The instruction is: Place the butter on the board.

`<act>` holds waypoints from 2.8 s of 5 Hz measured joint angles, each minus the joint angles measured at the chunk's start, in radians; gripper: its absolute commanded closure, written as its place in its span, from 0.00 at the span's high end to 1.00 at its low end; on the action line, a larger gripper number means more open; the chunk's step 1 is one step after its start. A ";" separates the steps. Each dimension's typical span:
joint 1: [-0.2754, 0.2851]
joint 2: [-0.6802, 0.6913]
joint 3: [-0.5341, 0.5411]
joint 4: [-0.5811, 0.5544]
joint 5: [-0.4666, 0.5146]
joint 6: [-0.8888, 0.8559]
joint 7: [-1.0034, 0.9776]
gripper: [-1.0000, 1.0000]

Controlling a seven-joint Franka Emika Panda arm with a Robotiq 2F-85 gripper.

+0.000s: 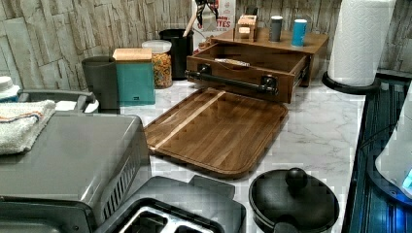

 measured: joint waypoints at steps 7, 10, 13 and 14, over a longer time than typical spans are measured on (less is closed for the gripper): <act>0.055 -0.103 0.100 -0.437 0.103 0.422 0.132 0.00; 0.129 -0.096 0.211 -0.675 -0.039 0.681 0.182 0.00; 0.139 -0.018 0.210 -0.712 -0.020 0.836 0.255 0.00; 0.142 0.004 0.210 -0.704 0.070 0.808 0.263 1.00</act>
